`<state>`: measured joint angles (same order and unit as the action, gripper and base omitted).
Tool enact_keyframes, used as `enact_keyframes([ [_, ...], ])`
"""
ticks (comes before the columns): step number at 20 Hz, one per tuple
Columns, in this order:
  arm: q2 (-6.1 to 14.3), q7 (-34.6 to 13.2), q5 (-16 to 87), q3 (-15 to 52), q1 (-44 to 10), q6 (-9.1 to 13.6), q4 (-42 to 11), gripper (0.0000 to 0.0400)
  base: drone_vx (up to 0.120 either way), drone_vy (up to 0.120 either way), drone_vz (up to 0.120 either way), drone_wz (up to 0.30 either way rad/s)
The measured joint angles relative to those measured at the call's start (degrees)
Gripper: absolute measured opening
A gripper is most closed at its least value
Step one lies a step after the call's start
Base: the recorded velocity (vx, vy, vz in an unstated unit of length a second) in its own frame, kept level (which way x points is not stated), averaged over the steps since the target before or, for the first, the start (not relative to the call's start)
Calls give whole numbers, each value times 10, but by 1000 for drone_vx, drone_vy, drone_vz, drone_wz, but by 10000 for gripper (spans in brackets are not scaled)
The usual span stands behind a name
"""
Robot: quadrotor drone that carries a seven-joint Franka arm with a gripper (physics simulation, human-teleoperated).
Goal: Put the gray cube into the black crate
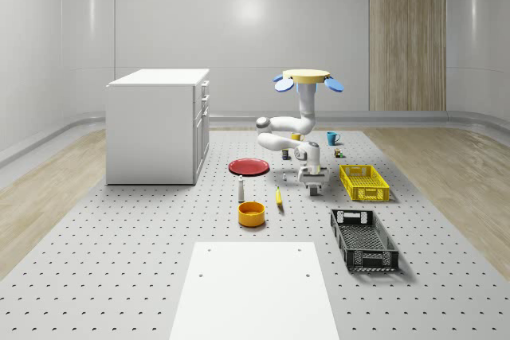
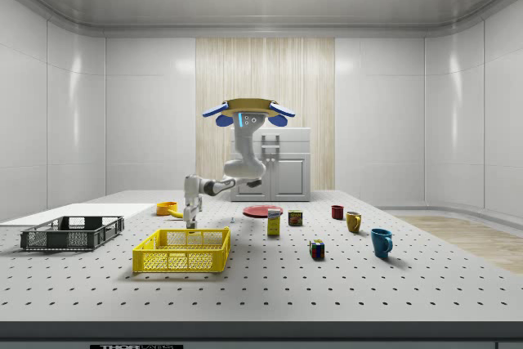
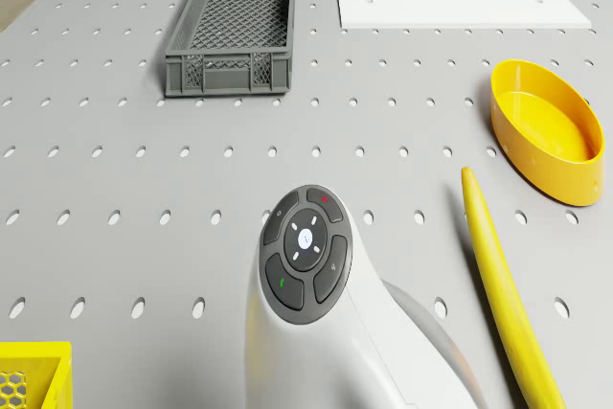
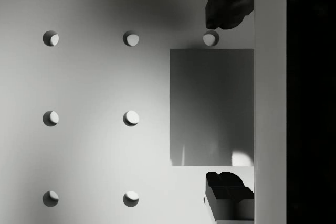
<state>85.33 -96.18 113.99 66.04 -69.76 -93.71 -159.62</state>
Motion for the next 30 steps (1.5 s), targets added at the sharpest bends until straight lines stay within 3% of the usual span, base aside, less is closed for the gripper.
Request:
enact_keyframes([
  [3, -1, 1, 4, -4, -1, -2, 3, 400, 0, 0, 0, 0],
  [6, -2, 2, 6, -6, -1, -2, 4, 321, 0, 0, 0, 0],
  [11, -3, 3, 8, -7, -1, -2, 5, 270, 0, 0, 0, 0],
  [22, -5, 3, -13, 16, 5, 11, -4, 251, 0, 0, 4, 0],
  [30, -3, 1, -52, 57, 10, 27, -17, 250, 90, 95, 120, 0],
])
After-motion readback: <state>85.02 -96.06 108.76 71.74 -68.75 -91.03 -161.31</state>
